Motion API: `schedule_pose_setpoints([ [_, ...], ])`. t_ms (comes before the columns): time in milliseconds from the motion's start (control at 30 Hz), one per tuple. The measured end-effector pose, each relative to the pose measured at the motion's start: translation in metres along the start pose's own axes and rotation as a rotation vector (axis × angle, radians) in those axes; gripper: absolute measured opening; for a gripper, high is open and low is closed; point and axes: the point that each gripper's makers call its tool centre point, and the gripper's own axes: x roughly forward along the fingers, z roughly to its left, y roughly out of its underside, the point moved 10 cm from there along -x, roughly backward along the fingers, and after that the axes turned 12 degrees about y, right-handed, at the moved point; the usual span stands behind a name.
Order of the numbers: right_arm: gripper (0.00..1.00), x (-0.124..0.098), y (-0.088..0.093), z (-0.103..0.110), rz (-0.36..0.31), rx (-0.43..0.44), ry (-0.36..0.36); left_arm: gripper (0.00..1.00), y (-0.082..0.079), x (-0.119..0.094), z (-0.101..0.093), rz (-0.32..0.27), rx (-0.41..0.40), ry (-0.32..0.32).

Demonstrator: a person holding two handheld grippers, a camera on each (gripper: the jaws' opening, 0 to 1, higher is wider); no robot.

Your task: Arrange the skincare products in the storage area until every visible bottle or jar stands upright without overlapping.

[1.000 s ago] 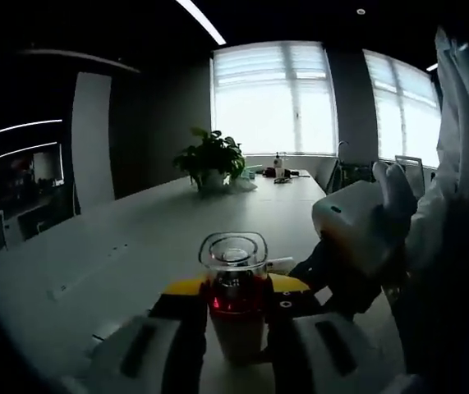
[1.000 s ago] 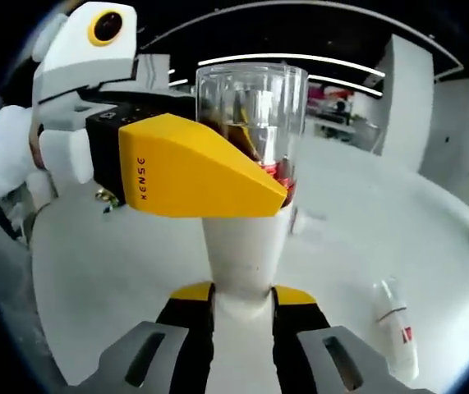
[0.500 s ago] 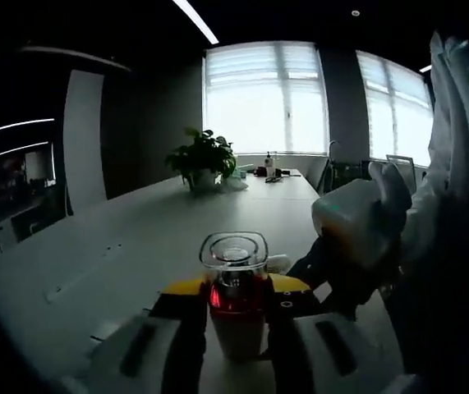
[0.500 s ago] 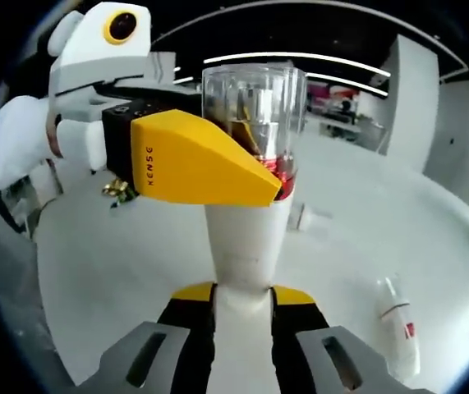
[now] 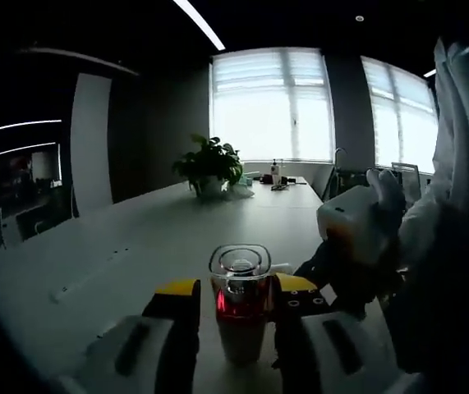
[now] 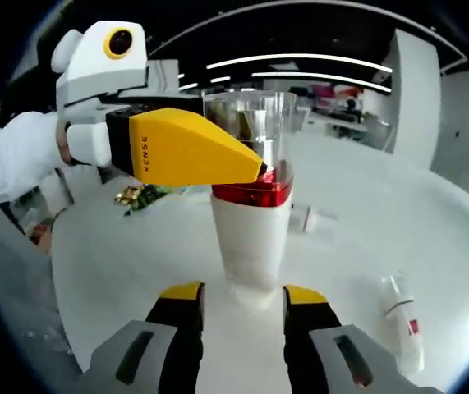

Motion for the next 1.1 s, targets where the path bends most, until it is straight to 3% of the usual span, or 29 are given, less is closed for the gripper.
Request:
schedule_pose_setpoints([
  [100, 0.42, -0.006, 0.003, -0.005, 0.009, -0.002, -0.008, 0.38, 0.004, -0.008, 0.0, 0.012, -0.059, -0.014],
  [333, 0.47, -0.021, 0.001, -0.013, -0.013, 0.004, -0.016, 0.47, 0.006, -0.028, 0.004, 0.018, -0.068, -0.07],
  [467, 0.6, -0.028, -0.003, -0.014, -0.009, 0.022, -0.031, 0.5, 0.004, -0.038, 0.003, 0.055, -0.065, -0.119],
  [533, 0.61, -0.033, -0.005, -0.016, -0.022, 0.024, -0.024, 0.54, 0.001, -0.044, 0.002, 0.049, -0.052, -0.142],
  [700, 0.7, -0.042, -0.01, -0.018, -0.034, 0.036, -0.024, 0.67, 0.006, -0.055, 0.01, 0.095, -0.079, -0.197],
  [967, 0.8, -0.065, -0.02, -0.02, -0.058, 0.041, -0.013, 0.73, 0.012, -0.071, 0.019, 0.149, -0.113, -0.264],
  [1100, 0.87, -0.08, -0.024, -0.015, -0.084, 0.031, -0.007, 0.93, 0.006, -0.075, 0.008, 0.171, -0.111, -0.28],
])
